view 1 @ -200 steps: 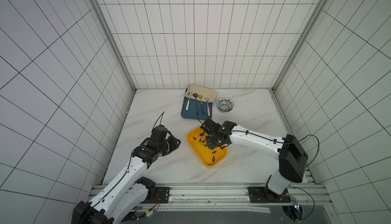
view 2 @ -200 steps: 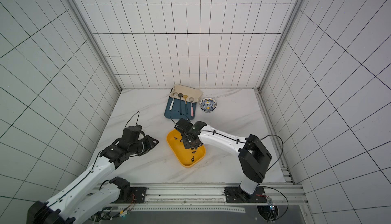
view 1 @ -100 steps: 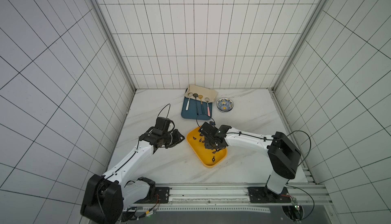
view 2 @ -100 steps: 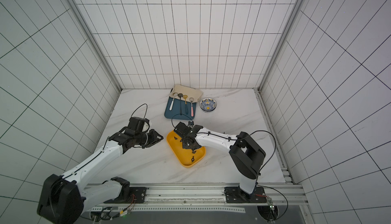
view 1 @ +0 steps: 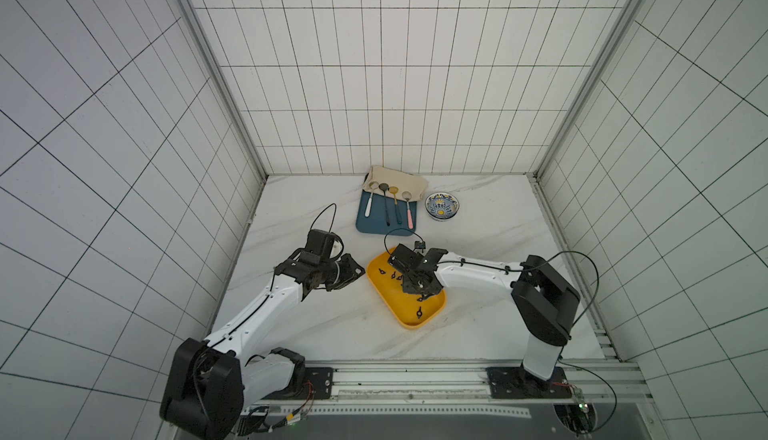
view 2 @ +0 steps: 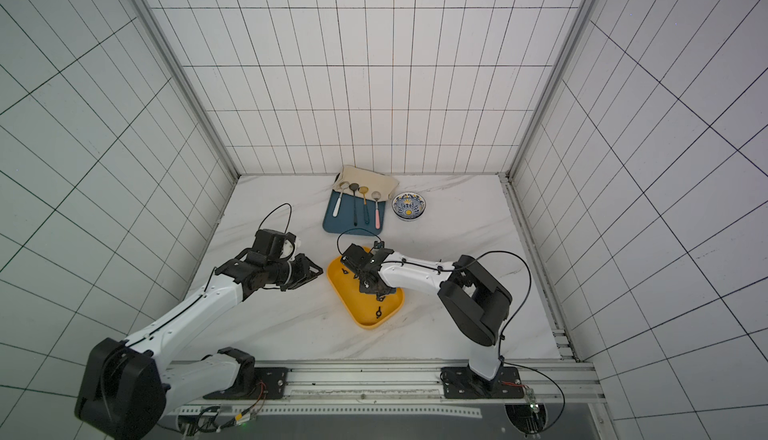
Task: Take out the wing nut from the storage box
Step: Pick up the wing nut from the storage box.
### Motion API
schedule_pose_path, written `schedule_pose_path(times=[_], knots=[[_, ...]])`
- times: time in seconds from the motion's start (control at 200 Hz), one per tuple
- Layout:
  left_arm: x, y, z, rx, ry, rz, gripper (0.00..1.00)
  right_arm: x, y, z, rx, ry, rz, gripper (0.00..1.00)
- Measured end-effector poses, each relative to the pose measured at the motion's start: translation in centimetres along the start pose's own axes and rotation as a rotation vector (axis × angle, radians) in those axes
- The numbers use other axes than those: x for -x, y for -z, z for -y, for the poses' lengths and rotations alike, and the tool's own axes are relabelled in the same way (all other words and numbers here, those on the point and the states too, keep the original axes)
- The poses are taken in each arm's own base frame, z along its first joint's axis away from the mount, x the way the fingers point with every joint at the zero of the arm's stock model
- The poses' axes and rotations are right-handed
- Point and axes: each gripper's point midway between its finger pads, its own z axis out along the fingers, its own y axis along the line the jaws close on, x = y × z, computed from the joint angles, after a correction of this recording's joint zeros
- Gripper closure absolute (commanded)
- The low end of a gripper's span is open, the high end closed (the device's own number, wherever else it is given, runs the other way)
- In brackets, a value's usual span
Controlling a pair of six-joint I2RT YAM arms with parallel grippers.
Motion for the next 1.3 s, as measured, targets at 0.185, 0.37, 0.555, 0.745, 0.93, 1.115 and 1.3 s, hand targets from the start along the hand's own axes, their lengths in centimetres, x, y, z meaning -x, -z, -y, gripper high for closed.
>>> schedule_pose_path(times=[0.185,0.37,0.555,0.745,0.93,1.115,1.3], knots=[[0.1,0.0,0.3,-0.014,-0.005,0.001,0.72,0.0,-0.8,0.0,-0.015,-0.003,0.005,0.73],[0.1,0.0,0.4,-0.018,-0.006,0.001,0.72,-0.1,-1.5,0.1,-0.032,-0.009,0.005,0.74],[0.1,0.0,0.4,-0.020,-0.007,0.001,0.72,0.0,-1.6,0.1,-0.032,-0.010,0.013,0.78],[0.1,0.0,0.4,-0.021,-0.007,0.000,0.72,0.4,-1.7,0.1,-0.038,-0.011,0.029,0.88],[0.1,-0.1,0.4,-0.020,-0.006,-0.001,0.72,0.7,-1.6,0.4,-0.056,-0.006,0.051,1.00],[0.0,-0.2,0.3,-0.017,-0.004,-0.004,0.73,0.8,-1.6,0.7,-0.070,0.009,0.062,1.00],[0.0,-0.2,0.3,-0.019,-0.003,-0.007,0.73,0.6,-0.9,0.3,-0.065,0.050,0.072,1.00]])
